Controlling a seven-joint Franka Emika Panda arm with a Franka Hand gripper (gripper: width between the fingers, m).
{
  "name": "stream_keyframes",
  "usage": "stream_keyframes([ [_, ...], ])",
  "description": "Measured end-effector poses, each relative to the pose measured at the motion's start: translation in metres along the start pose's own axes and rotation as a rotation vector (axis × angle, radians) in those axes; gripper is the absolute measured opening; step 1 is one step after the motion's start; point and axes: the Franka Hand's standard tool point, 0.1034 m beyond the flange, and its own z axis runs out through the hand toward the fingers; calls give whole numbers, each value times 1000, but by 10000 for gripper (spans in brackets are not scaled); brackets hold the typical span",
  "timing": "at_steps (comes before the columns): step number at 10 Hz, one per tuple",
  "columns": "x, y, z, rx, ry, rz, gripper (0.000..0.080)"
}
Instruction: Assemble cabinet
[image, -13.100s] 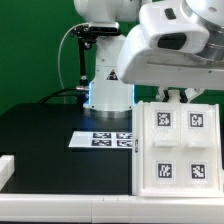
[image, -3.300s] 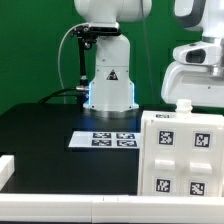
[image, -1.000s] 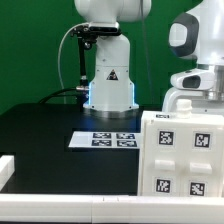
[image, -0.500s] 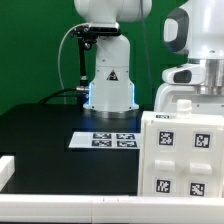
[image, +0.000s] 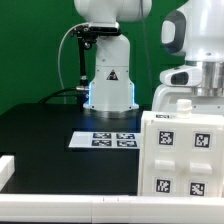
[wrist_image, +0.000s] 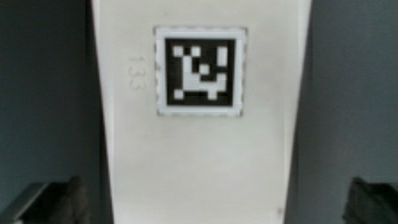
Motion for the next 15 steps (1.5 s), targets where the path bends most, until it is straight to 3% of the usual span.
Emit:
stream_keyframes([
  [1, -3, 5, 7, -6, -3, 2, 785],
  [4, -11, 3, 23, -17, -13, -7, 798],
  [7, -11, 4, 23, -17, -14, -7, 797],
  [9, -11, 4, 23, -17, -14, -7, 556],
  [11, -10, 5, 23, -18, -16, -8, 560],
  [13, 1, 21, -12, -18, -36, -23, 560],
  [15, 24, 48, -66, 2, -48, -44, 560],
])
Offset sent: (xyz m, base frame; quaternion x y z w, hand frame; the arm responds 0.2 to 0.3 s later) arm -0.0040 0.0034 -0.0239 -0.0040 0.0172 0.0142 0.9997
